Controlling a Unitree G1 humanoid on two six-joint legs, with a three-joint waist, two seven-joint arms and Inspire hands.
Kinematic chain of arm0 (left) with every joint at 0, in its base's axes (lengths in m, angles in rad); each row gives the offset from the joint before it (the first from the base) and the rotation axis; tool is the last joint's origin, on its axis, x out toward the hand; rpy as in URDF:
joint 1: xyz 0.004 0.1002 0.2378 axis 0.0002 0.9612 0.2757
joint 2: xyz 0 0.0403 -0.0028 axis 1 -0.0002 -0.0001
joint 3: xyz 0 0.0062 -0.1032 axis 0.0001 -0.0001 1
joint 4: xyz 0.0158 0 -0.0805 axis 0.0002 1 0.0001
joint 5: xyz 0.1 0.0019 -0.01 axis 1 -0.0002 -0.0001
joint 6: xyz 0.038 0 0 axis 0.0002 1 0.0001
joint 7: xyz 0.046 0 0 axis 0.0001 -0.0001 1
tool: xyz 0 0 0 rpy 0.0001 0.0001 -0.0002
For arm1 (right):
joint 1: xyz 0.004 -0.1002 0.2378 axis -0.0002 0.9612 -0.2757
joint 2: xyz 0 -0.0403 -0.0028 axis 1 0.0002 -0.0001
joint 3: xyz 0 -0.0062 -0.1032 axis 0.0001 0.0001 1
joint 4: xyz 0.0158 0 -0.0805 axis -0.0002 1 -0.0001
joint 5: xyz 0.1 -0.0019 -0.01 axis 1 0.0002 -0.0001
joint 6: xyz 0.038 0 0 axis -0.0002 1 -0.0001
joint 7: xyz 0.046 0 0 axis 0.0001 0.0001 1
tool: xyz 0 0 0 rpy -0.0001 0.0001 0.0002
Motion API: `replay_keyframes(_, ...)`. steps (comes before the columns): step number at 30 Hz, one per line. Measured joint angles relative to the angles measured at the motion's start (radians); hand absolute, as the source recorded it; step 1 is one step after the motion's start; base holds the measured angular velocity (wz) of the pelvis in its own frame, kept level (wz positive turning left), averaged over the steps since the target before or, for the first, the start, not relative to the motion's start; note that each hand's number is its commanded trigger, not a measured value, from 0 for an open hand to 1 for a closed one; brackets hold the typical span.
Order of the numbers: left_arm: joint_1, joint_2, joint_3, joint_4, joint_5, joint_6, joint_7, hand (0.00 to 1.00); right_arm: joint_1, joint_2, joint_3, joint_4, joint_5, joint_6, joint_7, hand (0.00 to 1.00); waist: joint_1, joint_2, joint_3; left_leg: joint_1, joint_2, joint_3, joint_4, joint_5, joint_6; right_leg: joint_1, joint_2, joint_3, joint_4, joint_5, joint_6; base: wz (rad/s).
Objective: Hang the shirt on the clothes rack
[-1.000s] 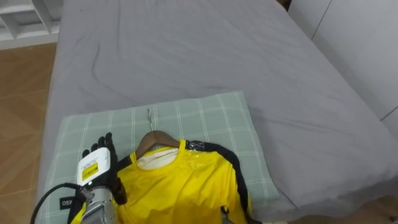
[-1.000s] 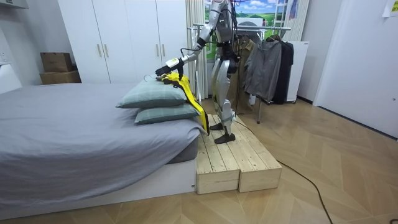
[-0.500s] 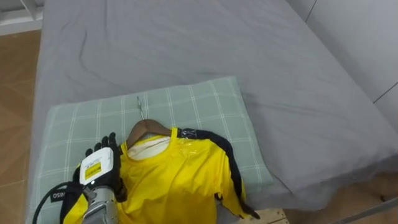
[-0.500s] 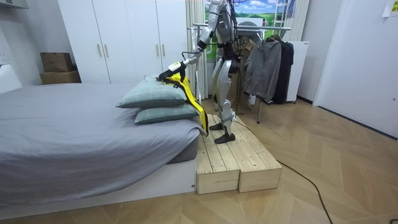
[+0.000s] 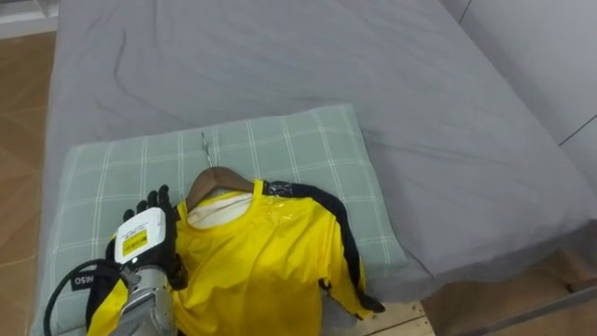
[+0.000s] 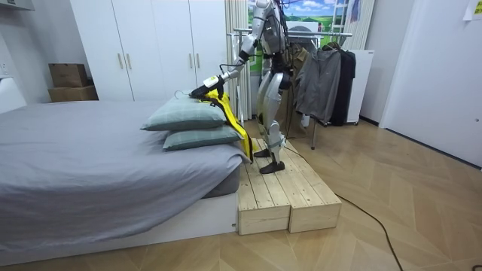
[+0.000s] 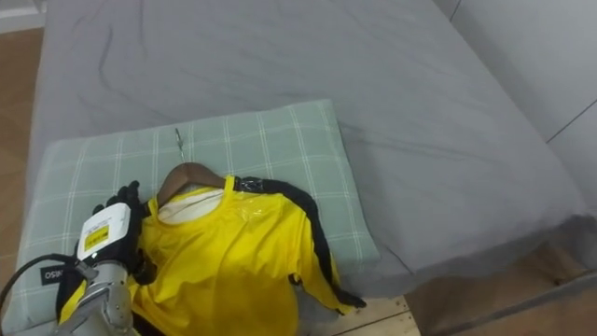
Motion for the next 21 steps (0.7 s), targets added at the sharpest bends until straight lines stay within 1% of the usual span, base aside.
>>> replay_keyframes(4,-0.004,0.004,0.001,0.002,-0.011,0.000,-0.015,0.00,0.003,-0.001,0.007,-0.005,0.000,0.001,-0.005,0.00,0.007,0.000,0.0015,-0.008,0.004,0.007,0.018,-0.001,-0.001,-0.013,0.001,0.002,0.027,-0.009,-0.011,0.00)
replay_keyframes(10,-0.004,0.012,0.003,0.015,-0.012,0.000,-0.015,0.00,0.003,0.000,0.007,-0.016,0.000,0.000,-0.032,0.00,0.007,-0.002,0.0030,-0.022,0.005,0.013,0.026,-0.001,-0.002,-0.037,0.002,0.007,0.051,-0.010,-0.016,-0.01)
replay_keyframes(11,-0.004,0.015,0.003,0.015,-0.018,-0.002,-0.015,0.04,0.003,0.000,0.007,-0.016,0.000,0.000,-0.037,0.00,0.006,-0.006,0.0051,-0.022,0.005,0.017,0.028,-0.001,-0.002,-0.042,0.002,0.011,0.060,-0.012,-0.017,-0.04)
replay_keyframes(12,-0.004,0.017,0.003,0.015,-0.019,-0.002,-0.015,0.34,0.003,0.000,0.007,-0.016,0.000,0.000,-0.040,0.00,0.005,-0.007,0.0057,-0.022,0.004,0.018,0.030,-0.002,-0.002,-0.043,0.002,0.012,0.062,-0.013,-0.018,-0.04)
replay_keyframes(14,-0.004,0.021,0.003,0.015,-0.027,-0.005,-0.015,0.80,0.003,0.000,0.007,-0.016,0.000,0.000,-0.041,0.00,0.005,-0.008,0.0062,-0.025,0.006,0.018,0.032,-0.003,-0.003,-0.045,0.002,0.013,0.064,-0.013,-0.018,0.00)
replay_keyframes(15,-0.004,0.021,0.003,0.015,-0.027,-0.005,-0.014,1.00,0.003,-0.001,0.006,-0.015,0.000,0.000,-0.041,0.00,0.005,-0.008,0.0062,-0.026,0.007,0.018,0.033,-0.003,-0.003,-0.046,0.003,0.013,0.064,-0.013,-0.018,0.00)
replay_keyframes(19,-0.007,0.028,0.004,0.015,-0.027,-0.015,-0.011,1.00,0.001,0.000,0.007,-0.016,-0.001,-0.009,-0.042,0.00,0.005,-0.008,0.0061,-0.042,0.019,0.015,0.053,-0.010,-0.005,-0.057,0.006,0.011,0.071,-0.013,-0.019,0.00)
replay_keyframes(21,-0.007,0.029,0.004,0.015,-0.028,-0.015,-0.011,1.00,0.000,0.001,0.007,-0.015,-0.001,-0.010,-0.042,0.00,0.005,-0.008,0.0061,-0.046,0.018,0.014,0.066,-0.014,-0.006,-0.058,0.007,0.011,0.079,-0.016,-0.021,0.00)
